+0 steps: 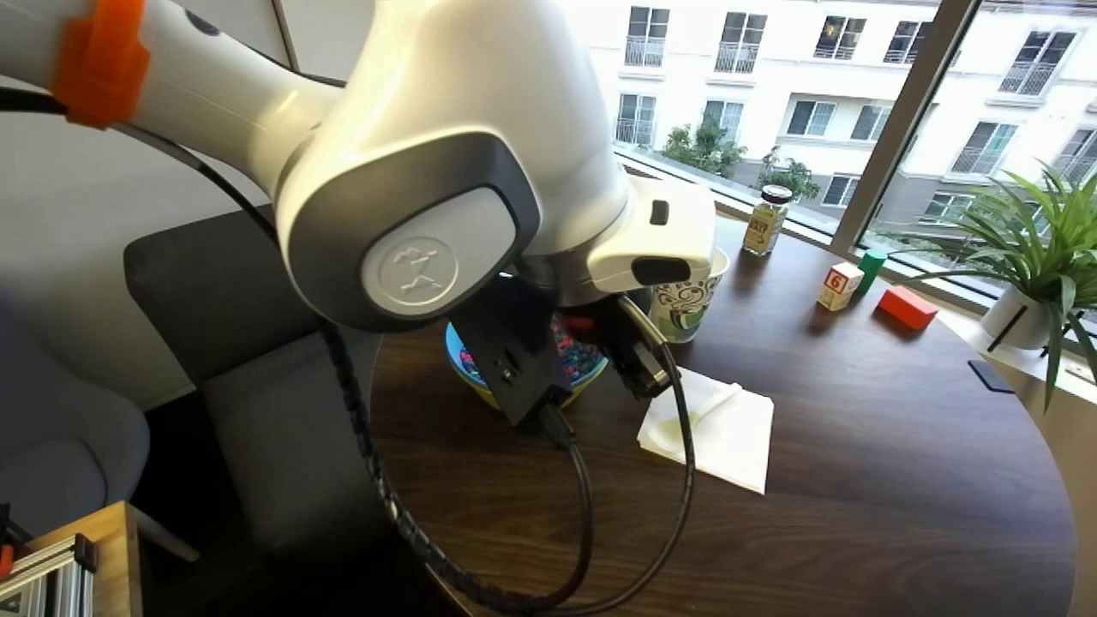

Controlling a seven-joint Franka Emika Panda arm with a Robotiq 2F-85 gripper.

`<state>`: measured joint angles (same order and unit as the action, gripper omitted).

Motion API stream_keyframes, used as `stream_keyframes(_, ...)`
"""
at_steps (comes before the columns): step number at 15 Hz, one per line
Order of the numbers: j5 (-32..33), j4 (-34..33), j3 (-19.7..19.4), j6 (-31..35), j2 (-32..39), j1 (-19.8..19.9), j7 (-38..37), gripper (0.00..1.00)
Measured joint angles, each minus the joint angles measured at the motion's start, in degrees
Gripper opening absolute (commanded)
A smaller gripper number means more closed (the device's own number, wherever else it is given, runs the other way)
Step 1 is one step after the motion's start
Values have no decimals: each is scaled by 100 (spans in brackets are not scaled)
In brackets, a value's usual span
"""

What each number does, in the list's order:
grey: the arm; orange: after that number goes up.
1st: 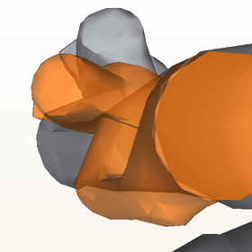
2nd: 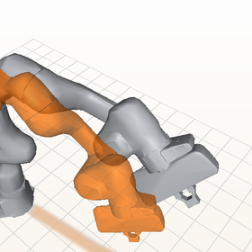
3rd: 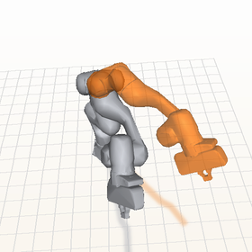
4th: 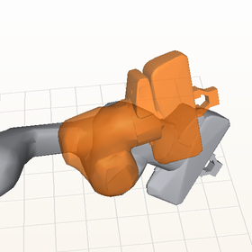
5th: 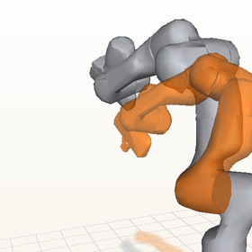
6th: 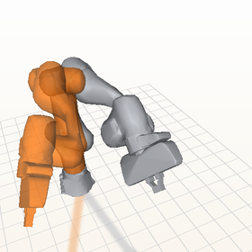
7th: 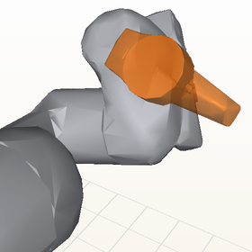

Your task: Put cereal grains on the paper towel

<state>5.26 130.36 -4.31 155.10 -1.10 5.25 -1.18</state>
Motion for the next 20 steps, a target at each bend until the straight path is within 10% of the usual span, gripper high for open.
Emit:
stream_keyframes(18,-338,-667,-119,214,997,92,532,3)
stream_keyframes(20,-360,-701,-103,214,1033,92,553,18)
